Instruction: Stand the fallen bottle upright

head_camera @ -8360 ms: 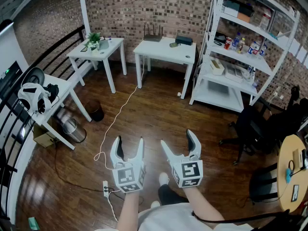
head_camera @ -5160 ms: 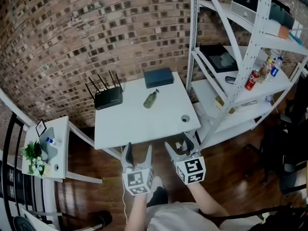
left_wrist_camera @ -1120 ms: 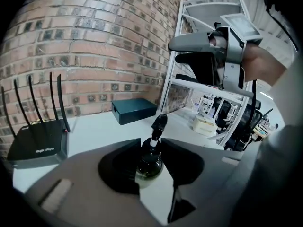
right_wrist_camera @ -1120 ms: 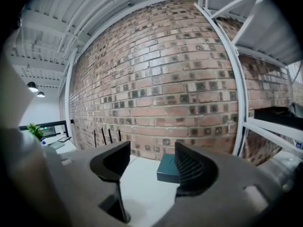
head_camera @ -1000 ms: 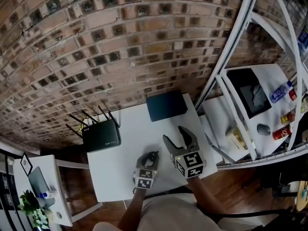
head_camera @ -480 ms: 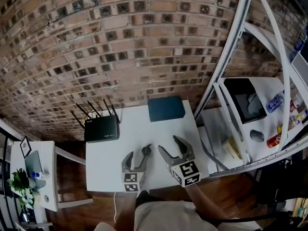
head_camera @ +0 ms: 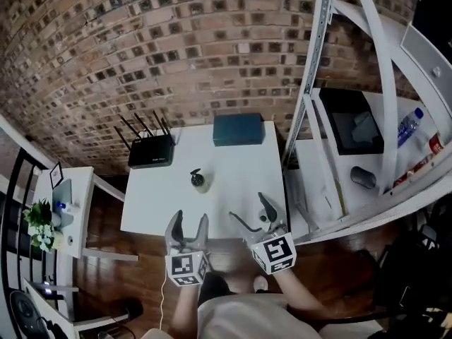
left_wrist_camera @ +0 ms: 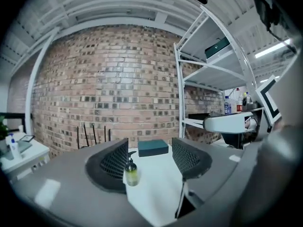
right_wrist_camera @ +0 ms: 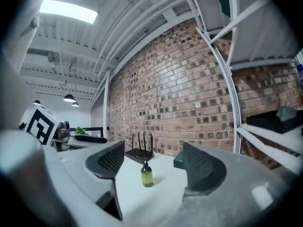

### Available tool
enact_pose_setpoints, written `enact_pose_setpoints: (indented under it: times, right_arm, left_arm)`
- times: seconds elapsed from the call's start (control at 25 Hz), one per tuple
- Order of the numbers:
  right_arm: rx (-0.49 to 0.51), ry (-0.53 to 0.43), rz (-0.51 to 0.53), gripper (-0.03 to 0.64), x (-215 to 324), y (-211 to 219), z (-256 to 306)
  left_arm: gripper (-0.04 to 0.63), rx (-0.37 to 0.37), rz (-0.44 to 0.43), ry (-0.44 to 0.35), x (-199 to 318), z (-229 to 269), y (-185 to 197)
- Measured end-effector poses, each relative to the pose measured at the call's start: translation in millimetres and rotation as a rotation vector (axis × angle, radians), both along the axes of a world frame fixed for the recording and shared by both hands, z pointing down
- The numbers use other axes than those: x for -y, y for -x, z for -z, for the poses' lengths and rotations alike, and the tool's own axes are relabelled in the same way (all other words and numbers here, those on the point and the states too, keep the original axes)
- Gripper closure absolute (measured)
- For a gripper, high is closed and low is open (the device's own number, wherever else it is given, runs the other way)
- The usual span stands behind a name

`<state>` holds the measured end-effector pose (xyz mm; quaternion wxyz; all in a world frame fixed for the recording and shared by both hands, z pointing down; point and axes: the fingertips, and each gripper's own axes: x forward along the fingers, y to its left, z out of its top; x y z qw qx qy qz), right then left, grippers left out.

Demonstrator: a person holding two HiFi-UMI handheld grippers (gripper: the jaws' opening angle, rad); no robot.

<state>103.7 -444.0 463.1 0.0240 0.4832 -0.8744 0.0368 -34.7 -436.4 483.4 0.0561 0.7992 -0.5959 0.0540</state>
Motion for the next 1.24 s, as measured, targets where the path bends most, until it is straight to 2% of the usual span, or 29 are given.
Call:
enact_pose_setpoints:
  times: [0.16,0.28,0.52,0.68,0.8,1.04,1.24]
  right_arm:
    - [-0.04,-0.093,0.002,0.201,-19.7,4.8,33.4]
    - [-0.081,-0.095,-0.017,0.199,-28.6,13.0,37.6]
    - [-0.053,-0.072,-0.061,0.201,-40.7,40.0,33.9]
    - [-0.053,-0.065,-0.058,0.201,-47.6,68.3,35.2]
    - [-0.054,-0.08,-0.049,0.201,-52.5,83.9,39.1]
    - [-0.056,-0.076,-0.05,0.201,-63.0,98.9,33.4]
    - [-0.053,-0.081,-0.038,0.201,-66.8,107.2,34.2]
  left_arm:
    - [0.291,0.03,-0.002,-0.052,-22.8,30.9,-6.2]
    - [0.285,0.039,-0.022,-0.071,-34.3,39.0,-5.4]
    - [0.281,0.031,-0.004,-0.097,-60.9,51.4,30.5]
    - [0.282,0.009,0.014,-0.063,-74.0,45.6,65.8]
    - [0.282,0.0,0.038,-0.087,-78.4,48.4,86.2]
    - [0.282,-0.006,0.032,-0.08,-87.1,41.9,100.6]
    - [0.282,-0.023,0.02,-0.029,-94.2,30.2,105.6]
